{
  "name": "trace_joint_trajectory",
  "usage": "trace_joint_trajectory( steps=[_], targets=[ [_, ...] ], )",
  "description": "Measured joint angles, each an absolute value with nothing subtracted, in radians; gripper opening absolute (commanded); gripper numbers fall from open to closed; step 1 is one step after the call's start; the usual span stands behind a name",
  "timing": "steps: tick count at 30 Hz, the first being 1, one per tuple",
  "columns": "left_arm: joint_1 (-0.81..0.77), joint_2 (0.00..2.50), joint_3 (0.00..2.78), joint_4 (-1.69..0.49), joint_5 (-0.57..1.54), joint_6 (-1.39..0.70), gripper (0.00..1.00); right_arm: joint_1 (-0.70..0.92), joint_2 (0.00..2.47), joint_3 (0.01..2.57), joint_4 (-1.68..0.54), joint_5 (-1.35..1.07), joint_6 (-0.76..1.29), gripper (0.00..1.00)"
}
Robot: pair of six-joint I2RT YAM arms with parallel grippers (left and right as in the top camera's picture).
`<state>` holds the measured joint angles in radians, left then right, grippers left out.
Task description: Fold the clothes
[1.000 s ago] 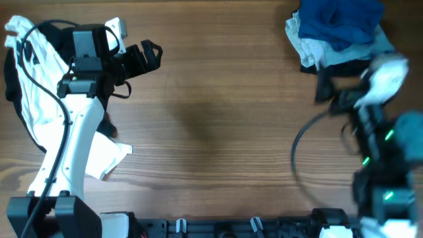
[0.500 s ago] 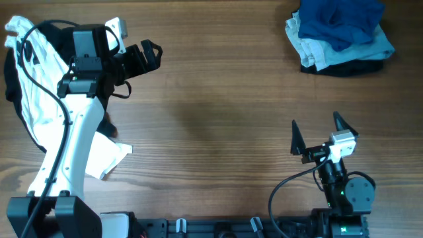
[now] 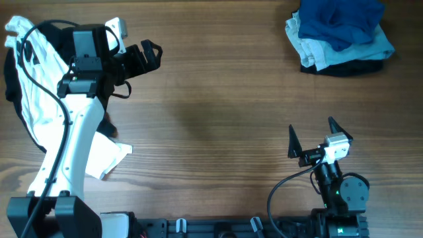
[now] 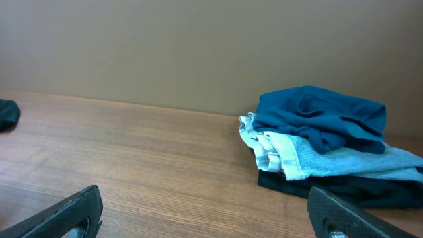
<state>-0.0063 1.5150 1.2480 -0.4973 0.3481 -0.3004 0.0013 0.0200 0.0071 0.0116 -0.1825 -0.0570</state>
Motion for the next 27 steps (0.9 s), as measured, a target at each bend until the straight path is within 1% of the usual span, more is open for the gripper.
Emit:
trace_joint_trajectory(
  steps=[24,27],
  targets=[
    [-0.006,1.515,1.248,-0.499,0.348,-0.301,1.0,0.001,0.02,0.007,0.012,-0.183,-0.057,1.0],
    [-0.006,1.497,1.248,-0.576,0.344,-0.301,1.0,0.001,0.021,0.007,0.012,-0.183,-0.057,1.0]
  ],
)
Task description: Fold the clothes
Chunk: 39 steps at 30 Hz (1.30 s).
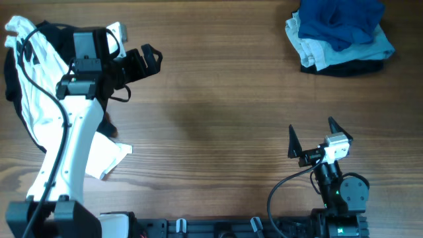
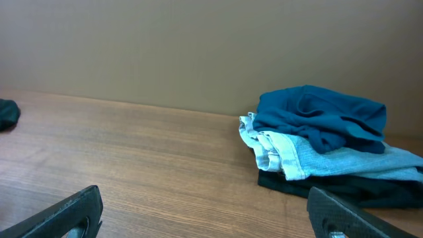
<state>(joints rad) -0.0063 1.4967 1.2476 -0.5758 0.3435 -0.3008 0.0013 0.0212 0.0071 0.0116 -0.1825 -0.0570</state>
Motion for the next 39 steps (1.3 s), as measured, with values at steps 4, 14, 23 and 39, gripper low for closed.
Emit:
trace_joint_trajectory(
  steps=[4,14,23,39],
  targets=[
    [-0.006,1.359,1.196,-0.529,0.325,-0.3,1.0,0.001,0.022,0.007,0.012,-0.183,-0.057,1.0],
    [-0.006,0.751,0.436,0.031,0.3,-0.3,1.0,0.001,0.022,0.007,0.012,-0.183,-0.057,1.0],
    [0.015,0.227,0.083,0.042,0.264,-0.3,1.0,0.001,0.023,0.007,0.012,-0.183,-0.057,1.0],
    [0.022,0.025,0.023,0.034,0.213,-0.3,1.0,0.001,0.023,0.007,0.012,-0.183,-0.057,1.0]
  ],
)
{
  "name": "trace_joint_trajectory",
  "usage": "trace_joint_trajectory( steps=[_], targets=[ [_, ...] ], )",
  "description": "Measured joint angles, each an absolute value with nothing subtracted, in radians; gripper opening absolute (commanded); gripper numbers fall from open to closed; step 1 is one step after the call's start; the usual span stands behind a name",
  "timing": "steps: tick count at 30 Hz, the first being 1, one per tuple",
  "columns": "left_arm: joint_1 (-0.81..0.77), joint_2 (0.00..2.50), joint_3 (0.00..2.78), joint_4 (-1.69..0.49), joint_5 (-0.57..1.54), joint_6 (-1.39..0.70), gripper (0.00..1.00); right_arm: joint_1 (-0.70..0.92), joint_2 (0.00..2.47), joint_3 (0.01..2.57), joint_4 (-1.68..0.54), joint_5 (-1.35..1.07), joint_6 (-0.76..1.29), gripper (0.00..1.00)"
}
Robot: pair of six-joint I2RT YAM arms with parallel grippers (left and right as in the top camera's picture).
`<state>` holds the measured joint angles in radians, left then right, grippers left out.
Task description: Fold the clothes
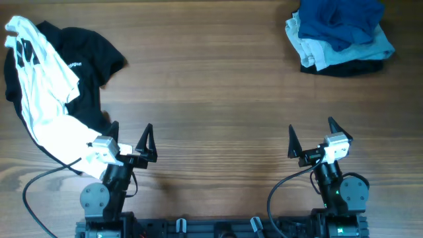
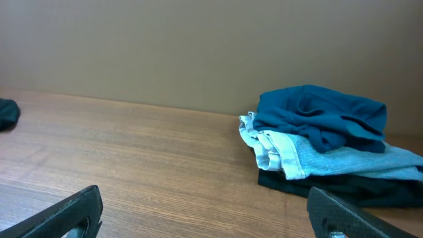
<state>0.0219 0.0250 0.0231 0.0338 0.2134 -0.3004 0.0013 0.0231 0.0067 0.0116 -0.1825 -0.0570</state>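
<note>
A black T-shirt (image 1: 82,63) lies crumpled at the far left of the table, with a white garment (image 1: 43,99) draped over it and trailing toward the front. A stack of folded clothes (image 1: 340,33), dark blue on light blue on black, sits at the far right (image 2: 324,142). My left gripper (image 1: 130,137) is open at the front left, its base beside the white garment's lower end. My right gripper (image 1: 310,135) rests open at the front right, nothing between its fingers (image 2: 66,215).
The wooden table (image 1: 218,99) stretches between the two piles. A plain beige wall (image 2: 198,46) stands behind the table. The arm bases and a black rail (image 1: 218,228) line the front edge.
My left arm was stretched out over the black T-shirt at the far left; now it is folded back at the front left, gripper open. The black shirt lies uncovered. The right arm has not moved.
At both earlier moments my left arm reached over the black T-shirt and white garment at the far left, gripper near the shirt's edge. Now that arm is drawn back to the front and the clothes lie loose. The right gripper stayed open and still throughout.
</note>
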Motion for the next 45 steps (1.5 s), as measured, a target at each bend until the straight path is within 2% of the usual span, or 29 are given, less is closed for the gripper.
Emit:
trace_joint_trajectory(
  steps=[9,45],
  targets=[
    [0.022,0.015,0.014,-0.06,0.204,-0.3,1.0,0.001,0.023,0.007,0.012,-0.183,-0.057,1.0],
    [0.022,0.014,0.014,-0.06,0.194,-0.3,1.0,0.001,0.023,0.007,0.012,-0.183,-0.057,1.0]
  ],
)
